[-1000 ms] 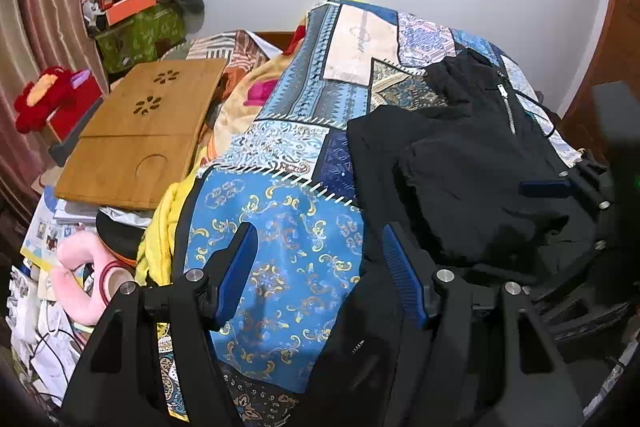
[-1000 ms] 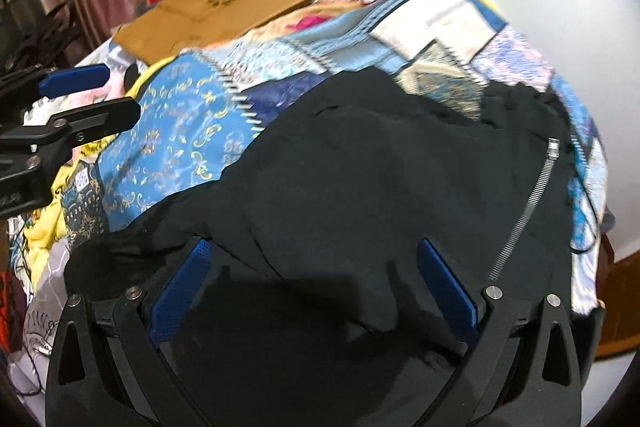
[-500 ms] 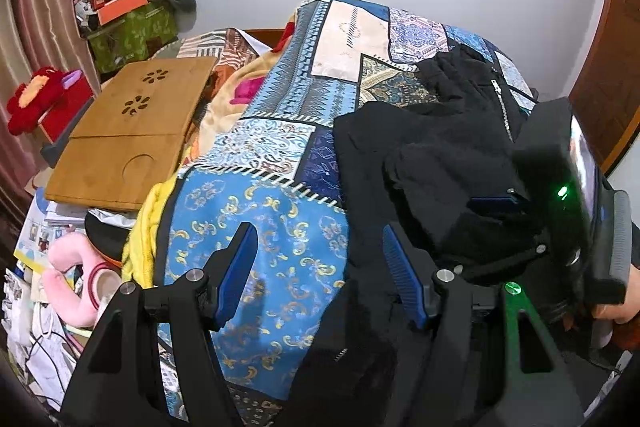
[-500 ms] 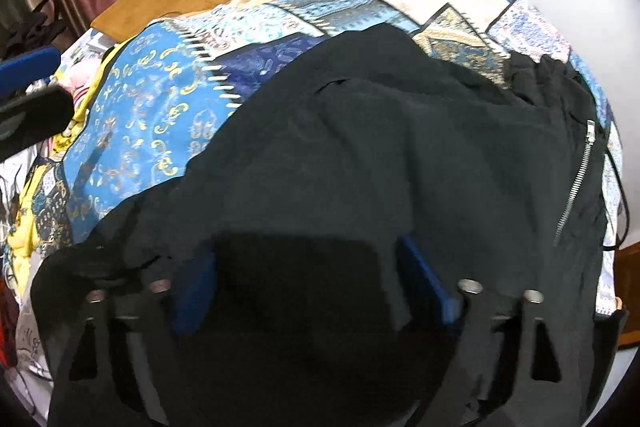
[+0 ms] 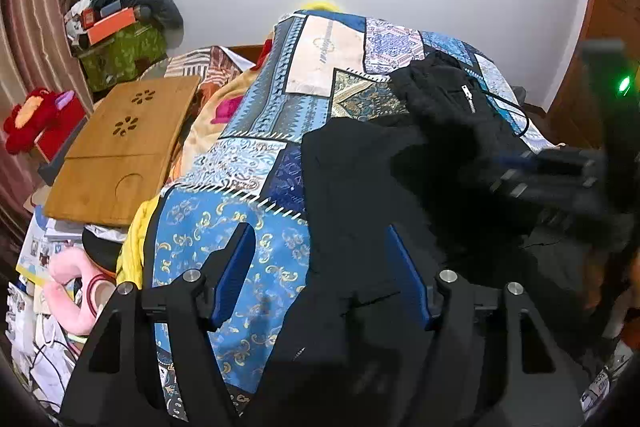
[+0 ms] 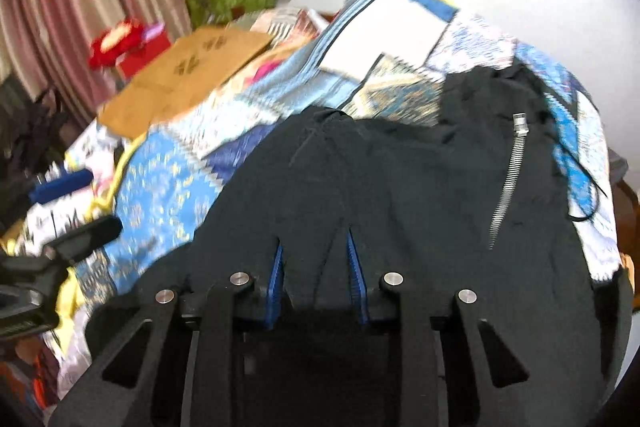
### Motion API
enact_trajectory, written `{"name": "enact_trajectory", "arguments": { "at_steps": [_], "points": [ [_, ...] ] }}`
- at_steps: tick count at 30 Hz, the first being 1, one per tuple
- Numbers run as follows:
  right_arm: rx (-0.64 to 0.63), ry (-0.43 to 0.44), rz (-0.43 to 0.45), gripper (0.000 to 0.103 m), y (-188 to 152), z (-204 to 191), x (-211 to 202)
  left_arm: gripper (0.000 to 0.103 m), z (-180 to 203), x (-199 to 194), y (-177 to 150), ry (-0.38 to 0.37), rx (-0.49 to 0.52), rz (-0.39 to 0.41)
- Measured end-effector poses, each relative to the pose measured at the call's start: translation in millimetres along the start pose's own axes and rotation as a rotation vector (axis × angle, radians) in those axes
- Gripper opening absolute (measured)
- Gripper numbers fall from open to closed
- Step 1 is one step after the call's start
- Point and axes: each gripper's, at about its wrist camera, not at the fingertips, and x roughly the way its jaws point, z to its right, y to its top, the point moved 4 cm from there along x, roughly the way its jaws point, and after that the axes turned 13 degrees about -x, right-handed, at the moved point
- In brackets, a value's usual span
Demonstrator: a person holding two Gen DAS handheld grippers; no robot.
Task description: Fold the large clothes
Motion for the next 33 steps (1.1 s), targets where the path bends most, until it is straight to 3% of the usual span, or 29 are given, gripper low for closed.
{"name": "enact_trajectory", "arguments": {
  "at_steps": [7, 14, 24, 25, 33],
  "points": [
    [0.129, -0.052, 0.114, 0.025, -2.9, 52.7, -57.6, 0.067, 14.2, 6.5, -1.6, -0.007, 0.002, -0.028],
    [0.279, -0.086, 0.152, 0.024, -39.1, 104.6, -93.9, 0.067, 34.6, 12.4, -9.2, -0.021, 0.024, -0.053],
    [0.522, -0.076, 0.08, 0.021, -122.8, 160.0, -94.9, 0.067, 65.1, 25.8, -18.5, -0.043, 0.055, -0.095],
    [0.535, -0.081, 0.071, 0.012, -129.9, 163.2, -95.9, 0.067, 68.6, 27.9, -19.9, -0.044, 0.06, -0.101],
    [0.549, -0.134, -0.022, 0.011, -162.7, 175.7, -94.9, 0.067, 82.7, 39.7, -31.9, -0.048, 0.073, -0.138]
  ]
}}
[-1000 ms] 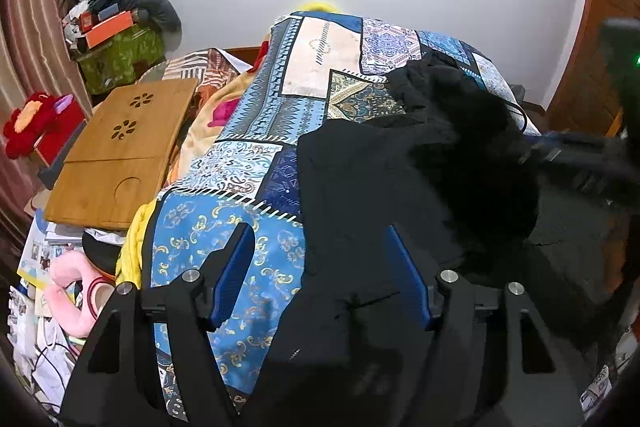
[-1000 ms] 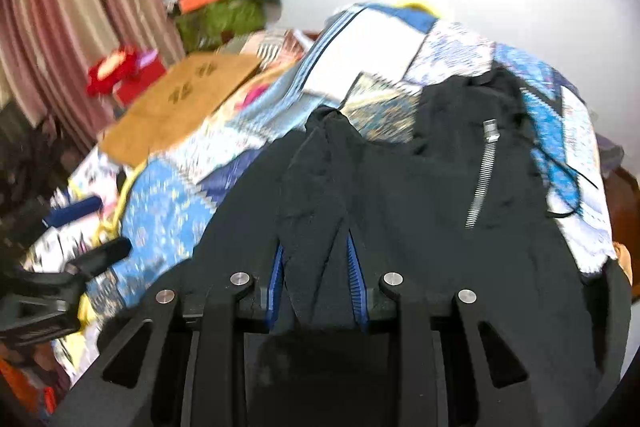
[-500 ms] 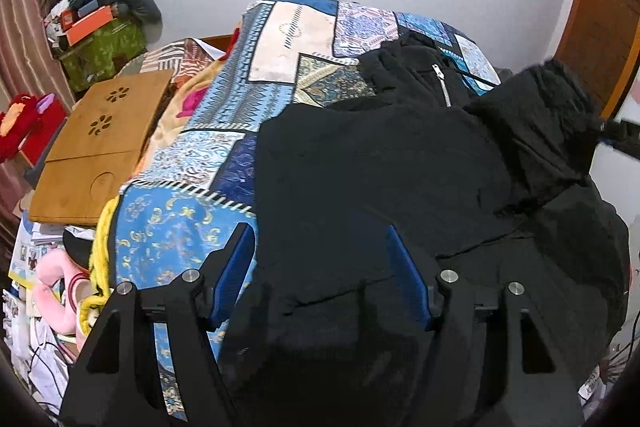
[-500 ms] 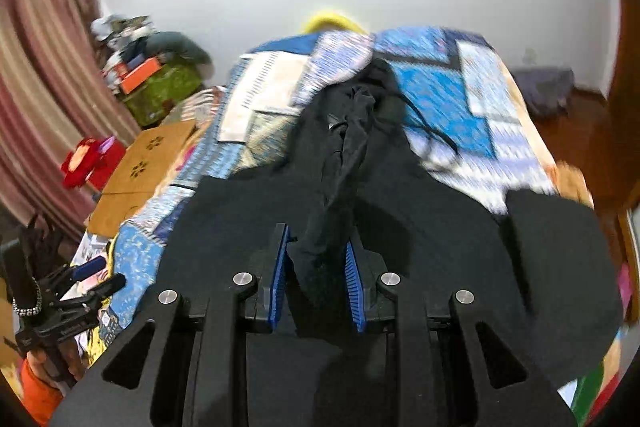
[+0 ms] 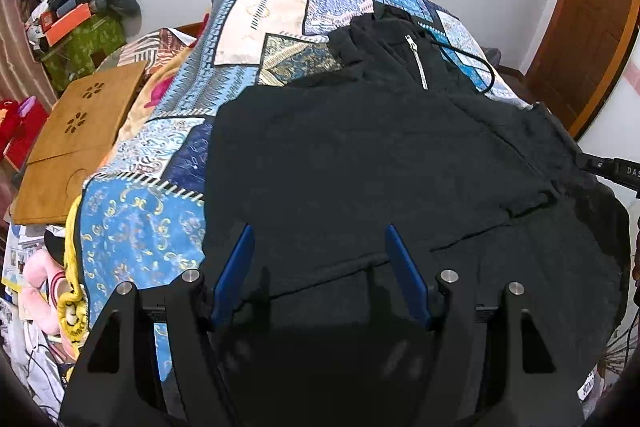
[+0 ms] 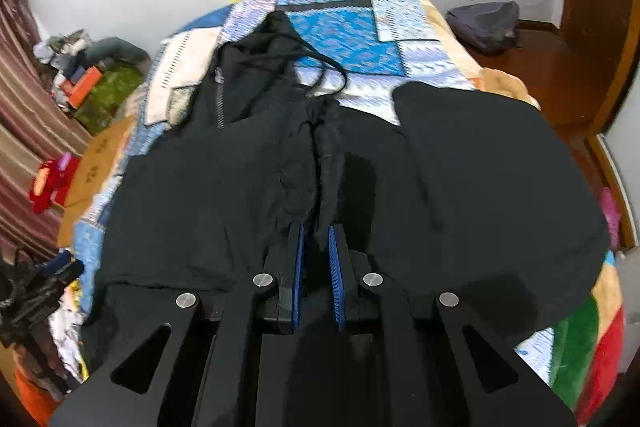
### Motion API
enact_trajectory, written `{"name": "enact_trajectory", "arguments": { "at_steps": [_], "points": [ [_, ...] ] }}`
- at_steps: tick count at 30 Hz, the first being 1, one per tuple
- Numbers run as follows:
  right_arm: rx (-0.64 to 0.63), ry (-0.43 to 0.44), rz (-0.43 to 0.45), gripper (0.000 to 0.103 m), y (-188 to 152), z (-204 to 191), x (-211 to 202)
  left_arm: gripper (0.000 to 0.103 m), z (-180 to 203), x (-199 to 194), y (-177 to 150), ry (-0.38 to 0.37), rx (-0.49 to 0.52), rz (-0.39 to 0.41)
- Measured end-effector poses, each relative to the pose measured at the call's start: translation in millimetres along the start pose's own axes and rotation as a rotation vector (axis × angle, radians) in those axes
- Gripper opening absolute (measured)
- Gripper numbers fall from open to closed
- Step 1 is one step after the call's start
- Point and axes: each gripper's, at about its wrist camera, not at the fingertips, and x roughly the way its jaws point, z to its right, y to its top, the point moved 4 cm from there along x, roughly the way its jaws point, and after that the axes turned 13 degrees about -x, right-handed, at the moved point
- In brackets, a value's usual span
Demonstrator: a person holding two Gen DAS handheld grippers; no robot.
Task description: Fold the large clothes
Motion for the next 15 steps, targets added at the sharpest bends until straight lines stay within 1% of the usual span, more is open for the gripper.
{"name": "enact_trajectory", "arguments": {
  "at_steps": [3, 6, 8, 9, 10, 15],
  "points": [
    [0.008, -0.009, -0.033, 0.012, -5.4, 5.4, 1.1, 0.067, 2.4, 2.7, -2.9, 0.005, 0.01, -0.01],
    [-0.001, -0.023, -0.051, 0.023, -8.5, 9.3, -3.7, 0.067, 6.4, 4.4, -4.5, 0.014, 0.029, -0.018],
    [0.007, -0.026, -0.03, 0.038, -9.3, 13.8, -14.3, 0.067, 11.0, 5.2, -3.3, 0.018, 0.044, -0.021],
    [0.012, -0.032, -0.014, 0.041, -9.3, 16.7, -20.3, 0.067, 13.7, 4.9, -2.0, 0.017, 0.051, -0.019],
    [0.019, -0.04, 0.006, 0.048, -8.3, 20.5, -28.1, 0.067, 18.1, 3.9, 0.2, 0.016, 0.06, -0.016],
    [0.076, -0.092, 0.098, 0.061, -1.5, 49.6, -68.6, 0.067, 39.5, -5.1, 12.0, -0.012, 0.095, 0.021]
  ]
}}
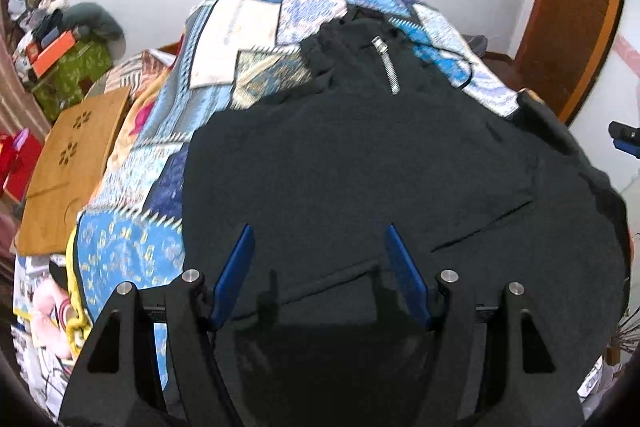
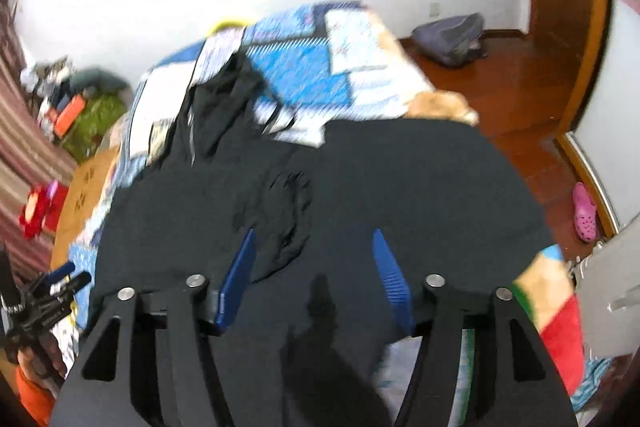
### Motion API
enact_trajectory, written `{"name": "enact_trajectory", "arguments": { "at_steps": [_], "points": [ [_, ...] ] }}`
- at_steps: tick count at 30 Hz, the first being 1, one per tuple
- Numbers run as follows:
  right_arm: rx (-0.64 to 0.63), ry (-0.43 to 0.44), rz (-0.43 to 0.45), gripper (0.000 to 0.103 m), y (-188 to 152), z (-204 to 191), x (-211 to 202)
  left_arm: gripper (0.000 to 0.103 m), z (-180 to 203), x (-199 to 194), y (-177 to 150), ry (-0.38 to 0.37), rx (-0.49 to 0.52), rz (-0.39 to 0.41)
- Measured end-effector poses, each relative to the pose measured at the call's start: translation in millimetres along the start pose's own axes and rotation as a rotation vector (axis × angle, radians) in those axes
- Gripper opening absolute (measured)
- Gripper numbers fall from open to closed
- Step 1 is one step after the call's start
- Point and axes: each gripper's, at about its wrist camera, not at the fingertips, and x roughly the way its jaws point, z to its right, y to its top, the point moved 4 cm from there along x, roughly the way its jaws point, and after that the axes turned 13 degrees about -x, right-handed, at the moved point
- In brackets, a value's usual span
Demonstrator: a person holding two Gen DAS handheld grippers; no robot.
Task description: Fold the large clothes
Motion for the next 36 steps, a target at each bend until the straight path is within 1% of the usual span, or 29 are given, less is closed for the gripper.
{"name": "enact_trajectory", "arguments": {
  "at_steps": [1, 2, 5, 8, 11, 15, 19, 21, 24, 30, 32, 33, 34, 35, 36],
  "points": [
    [0.024, -0.013, 0.018, 0.065, 1.5, 12.3, -9.1, 0.067, 6.0, -2.1, 3.5, -0.009, 0.007, 0.01],
    [0.04, -0.023, 0.03, 0.066, 3.0, 18.8, -14.2, 0.067, 11.8, -3.8, 6.5, -0.017, 0.013, 0.018],
    [0.083, -0.075, 0.054, 0.067, 2.4, 47.4, -28.9, 0.071, 28.9, -7.3, 14.7, -0.045, 0.026, 0.038],
    [0.129, -0.125, 0.041, 0.068, -5.4, 75.7, -32.8, 0.074, 44.7, -6.3, 19.9, -0.066, 0.039, 0.051],
    [0.189, -0.136, 0.01, 0.068, -18.2, 101.1, -26.9, 0.079, 57.2, -0.3, 19.4, -0.074, 0.05, 0.046],
    [0.299, -0.111, -0.044, 0.068, -40.2, 129.3, -6.2, 0.079, 68.3, 10.2, 14.5, -0.075, 0.062, 0.02],
    [0.445, 0.013, -0.092, 0.068, -58.2, 147.6, 22.3, 0.079, 73.8, 18.8, 9.0, -0.073, 0.071, 0.001],
    [0.491, 0.047, -0.106, 0.068, -64.0, 153.8, 32.2, 0.079, 73.6, 23.3, 7.2, -0.07, 0.068, -0.01],
    [0.538, 0.054, -0.108, 0.068, -66.8, 161.1, 45.5, 0.079, 70.0, 29.1, 5.3, -0.066, 0.051, -0.026],
    [0.566, 0.012, -0.083, 0.067, -65.4, 172.8, 55.1, 0.079, 63.5, 37.1, 1.9, -0.057, 0.029, -0.05],
    [0.558, -0.029, -0.087, 0.054, -63.0, 176.8, 56.7, 0.079, 62.6, 37.5, 1.1, -0.054, 0.029, -0.051],
    [0.54, -0.06, -0.096, 0.04, -60.4, 176.8, 57.9, 0.079, 61.9, 36.9, 0.6, -0.053, 0.03, -0.049],
    [0.524, -0.078, -0.1, 0.032, -58.0, 177.1, 60.0, 0.079, 61.3, 36.0, 0.0, -0.054, 0.03, -0.048],
    [0.5, -0.086, -0.103, 0.025, -55.2, 175.0, 59.3, 0.079, 61.0, 35.5, -0.3, -0.054, 0.032, -0.047],
    [0.488, -0.088, -0.101, 0.021, -52.6, 173.9, 59.0, 0.079, 60.5, 34.6, -0.9, -0.052, 0.035, -0.044]
  ]
}}
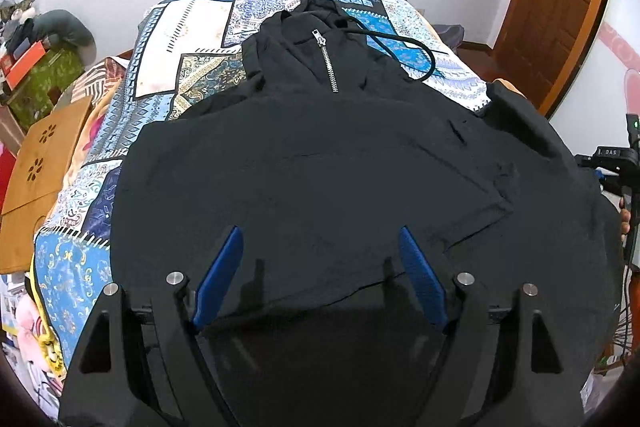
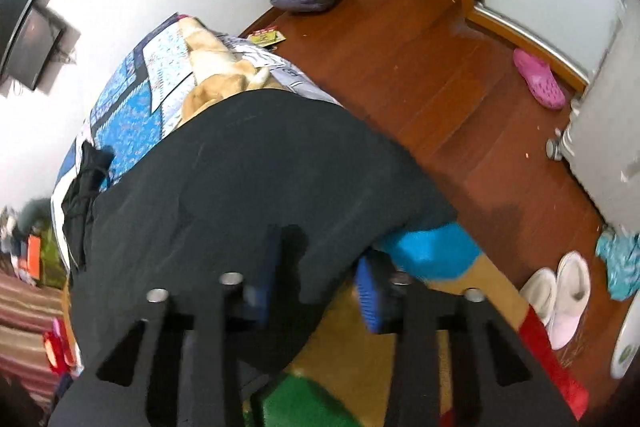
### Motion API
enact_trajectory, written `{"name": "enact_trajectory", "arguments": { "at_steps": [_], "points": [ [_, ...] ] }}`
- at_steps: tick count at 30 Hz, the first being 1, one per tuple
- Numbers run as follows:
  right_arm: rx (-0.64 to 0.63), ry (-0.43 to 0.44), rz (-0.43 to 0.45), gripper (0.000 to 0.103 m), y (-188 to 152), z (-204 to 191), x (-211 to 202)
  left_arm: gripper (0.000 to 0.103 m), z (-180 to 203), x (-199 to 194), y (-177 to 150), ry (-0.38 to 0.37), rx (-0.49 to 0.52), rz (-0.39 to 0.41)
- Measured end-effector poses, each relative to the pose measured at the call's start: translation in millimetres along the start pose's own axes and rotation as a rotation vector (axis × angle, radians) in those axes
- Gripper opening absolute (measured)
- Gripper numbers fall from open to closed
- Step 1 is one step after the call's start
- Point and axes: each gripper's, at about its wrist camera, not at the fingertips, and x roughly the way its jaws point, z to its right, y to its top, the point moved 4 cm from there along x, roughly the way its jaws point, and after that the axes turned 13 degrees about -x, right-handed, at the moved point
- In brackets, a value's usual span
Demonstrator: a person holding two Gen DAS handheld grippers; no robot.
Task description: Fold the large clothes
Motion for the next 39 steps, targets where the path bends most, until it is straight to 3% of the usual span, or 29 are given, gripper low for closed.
{"name": "enact_trajectory", "arguments": {
  "at_steps": [2, 11, 17, 21, 26, 30, 39],
  "points": [
    [-0.022, 0.001, 0.017, 0.012, 2.9, -4.4, -7.3, 0.079, -1.1, -1.7, -0.5, 0.007, 0.007, 0.007],
    [-0.15, 0.018, 0.179, 0.009, 26.4, -52.7, -72.2, 0.079, -11.5, -17.8, -1.9, 0.0, -0.005, 0.036],
    [-0.314, 0.102, 0.288, 0.009, 33.4, -125.3, -121.0, 0.079, -19.7, -31.6, -2.5, -0.007, -0.016, 0.059],
    [-0.429, 0.183, 0.296, 0.009, 24.7, -185.1, -128.9, 0.079, -26.5, -40.4, -3.9, -0.005, -0.019, 0.075],
    [-0.601, 0.23, 0.235, 0.009, -6.0, -253.1, -101.5, 0.079, -38.3, -50.7, -7.8, -0.001, -0.027, 0.089],
    [-0.677, 0.277, 0.102, 0.009, -41.7, -284.6, -63.6, 0.079, -48.6, -54.9, -12.0, -0.002, -0.042, 0.088],
    [-0.816, 0.234, -0.129, 0.013, -111.8, -301.1, -10.9, 0.079, -59.0, -49.9, -24.6, -0.003, -0.061, 0.054]
  ]
}}
